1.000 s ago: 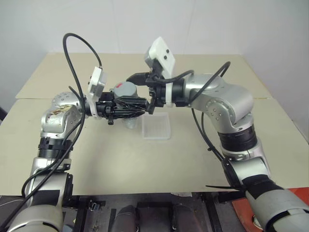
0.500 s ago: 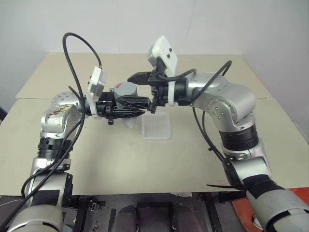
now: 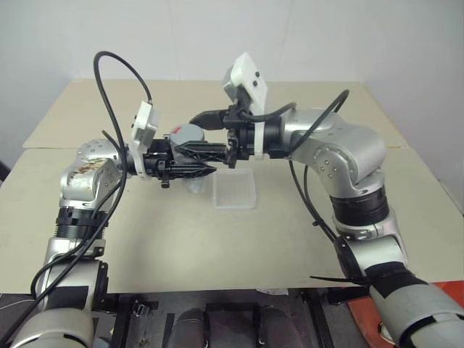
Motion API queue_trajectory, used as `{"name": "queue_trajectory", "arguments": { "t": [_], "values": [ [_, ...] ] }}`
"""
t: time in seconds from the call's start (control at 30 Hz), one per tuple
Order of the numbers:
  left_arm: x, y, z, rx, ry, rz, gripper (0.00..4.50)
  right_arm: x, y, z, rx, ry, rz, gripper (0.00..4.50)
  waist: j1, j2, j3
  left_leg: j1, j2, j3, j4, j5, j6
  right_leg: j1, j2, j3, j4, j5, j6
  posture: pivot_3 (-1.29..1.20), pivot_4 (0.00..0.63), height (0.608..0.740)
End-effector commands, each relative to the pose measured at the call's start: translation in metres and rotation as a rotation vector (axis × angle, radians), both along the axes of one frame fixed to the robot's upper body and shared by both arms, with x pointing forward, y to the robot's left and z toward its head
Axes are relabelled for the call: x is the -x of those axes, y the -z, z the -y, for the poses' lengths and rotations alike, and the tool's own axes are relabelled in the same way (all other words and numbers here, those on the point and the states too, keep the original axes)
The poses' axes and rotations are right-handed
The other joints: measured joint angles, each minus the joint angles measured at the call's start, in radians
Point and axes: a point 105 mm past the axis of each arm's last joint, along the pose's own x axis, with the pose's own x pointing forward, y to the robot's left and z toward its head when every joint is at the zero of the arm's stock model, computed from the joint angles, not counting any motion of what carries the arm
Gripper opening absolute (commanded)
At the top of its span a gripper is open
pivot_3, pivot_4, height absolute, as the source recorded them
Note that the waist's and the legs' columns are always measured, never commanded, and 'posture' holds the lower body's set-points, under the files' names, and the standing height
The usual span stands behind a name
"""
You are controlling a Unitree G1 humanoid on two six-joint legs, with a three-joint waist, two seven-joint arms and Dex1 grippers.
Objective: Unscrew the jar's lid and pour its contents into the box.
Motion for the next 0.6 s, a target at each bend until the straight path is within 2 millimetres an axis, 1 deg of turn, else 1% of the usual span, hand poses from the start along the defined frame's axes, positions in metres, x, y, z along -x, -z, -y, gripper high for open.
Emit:
{"name": "queue_trajectory", "arguments": {
  "t": [0.03, 0.23, 0.4, 0.47, 0.5, 0.57, 0.6],
  "values": [
    [0.005, -0.011, -0.002, 0.001, 0.006, 0.06, 1.92, 0.008, -0.021, 0.003, -0.057, -0.02, 0.072, 2.78, 0.0, 0.0, 0.0, 0.0, 0.0, 0.0, 0.0, 0.0, 0.0, 0.0, 0.0, 0.0, 0.0, 0.0, 0.0, 0.0, 0.15, 0.74],
    [0.004, -0.01, -0.001, -0.004, 0.008, 0.059, 1.92, 0.008, -0.032, 0.007, -0.106, -0.017, 0.042, 2.78, 0.0, 0.0, 0.0, 0.0, 0.0, 0.0, 0.0, 0.0, 0.0, 0.0, 0.0, 0.0, 0.0, 0.0, 0.0, 0.0, 0.15, 0.74],
    [0.004, -0.007, -0.001, -0.008, 0.009, 0.052, 1.92, 0.008, -0.058, 0.019, -0.215, -0.021, -0.017, 2.78, 0.001, 0.0, 0.0, 0.0, 0.0, 0.0, 0.0, 0.0, 0.0, 0.0, 0.0, 0.0, 0.0, 0.0, 0.0, 0.0, 0.15, 0.74],
    [0.004, -0.006, -0.002, -0.009, 0.009, 0.049, 1.92, 0.007, -0.066, 0.023, -0.245, -0.013, -0.021, 2.78, 0.001, 0.0, 0.0, 0.0, 0.0, 0.0, 0.0, 0.0, 0.0, 0.0, 0.0, 0.0, 0.0, 0.0, 0.0, 0.0, 0.15, 0.74],
    [0.004, -0.006, -0.002, -0.009, 0.008, 0.049, 1.92, 0.007, -0.067, 0.025, -0.251, -0.003, -0.017, 2.78, 0.001, 0.0, 0.0, 0.0, 0.0, 0.0, 0.0, 0.0, 0.0, 0.0, 0.0, 0.0, 0.0, 0.0, 0.0, 0.0, 0.15, 0.74],
    [0.003, -0.007, -0.002, -0.004, -0.003, 0.052, 1.92, -0.001, -0.064, 0.034, -0.243, 0.075, 0.036, 2.78, 0.0, 0.0, 0.0, 0.0, 0.0, 0.0, 0.0, 0.0, 0.0, 0.0, 0.0, 0.0, 0.0, 0.0, 0.0, 0.0, 0.15, 0.74],
    [0.003, -0.007, -0.002, 0.001, -0.016, 0.055, 1.92, -0.009, -0.059, 0.043, -0.243, 0.134, 0.053, 2.78, 0.001, 0.0, 0.0, 0.0, 0.0, 0.0, 0.0, 0.0, 0.0, 0.0, 0.0, 0.0, 0.0, 0.0, 0.0, 0.0, 0.15, 0.74]
  ]
}}
